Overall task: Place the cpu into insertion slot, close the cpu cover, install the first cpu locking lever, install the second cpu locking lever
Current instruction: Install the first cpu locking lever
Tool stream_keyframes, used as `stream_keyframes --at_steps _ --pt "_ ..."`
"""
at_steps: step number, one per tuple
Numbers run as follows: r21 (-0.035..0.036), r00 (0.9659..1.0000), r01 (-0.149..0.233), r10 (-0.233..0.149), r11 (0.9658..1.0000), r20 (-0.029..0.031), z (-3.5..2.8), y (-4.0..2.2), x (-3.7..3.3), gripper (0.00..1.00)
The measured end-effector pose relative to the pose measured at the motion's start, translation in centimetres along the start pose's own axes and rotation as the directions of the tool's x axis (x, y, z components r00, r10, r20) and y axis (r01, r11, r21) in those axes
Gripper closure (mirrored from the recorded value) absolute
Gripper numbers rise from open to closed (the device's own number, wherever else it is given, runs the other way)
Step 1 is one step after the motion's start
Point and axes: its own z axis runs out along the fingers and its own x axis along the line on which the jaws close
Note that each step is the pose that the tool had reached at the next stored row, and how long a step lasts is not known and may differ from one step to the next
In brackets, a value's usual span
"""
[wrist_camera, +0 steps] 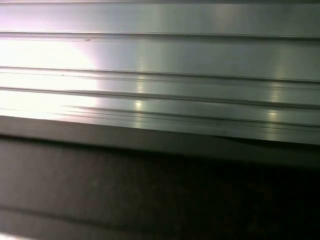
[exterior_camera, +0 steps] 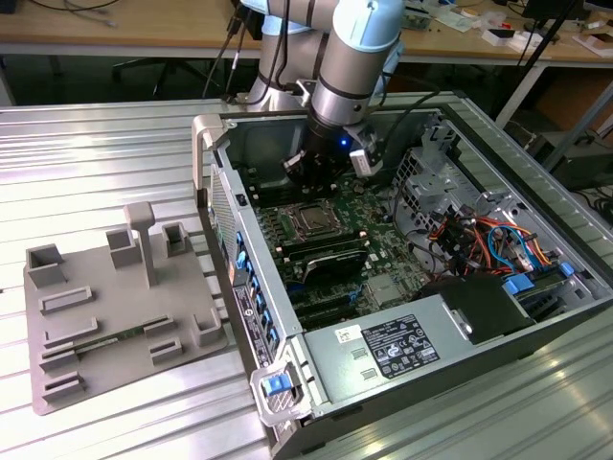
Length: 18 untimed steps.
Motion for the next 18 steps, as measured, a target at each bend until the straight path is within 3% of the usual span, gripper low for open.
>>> stream_keyframes --at_steps 10,18 --pt "-0.0004 1.0000 0.000 0.000 1.0000 0.0002 -0.04 -0.25 -0.21 0.89" --pt "-0.0003 1.0000 0.000 0.000 1.0000 -0.0021 -0.09 -0.43 -1.15 0.89"
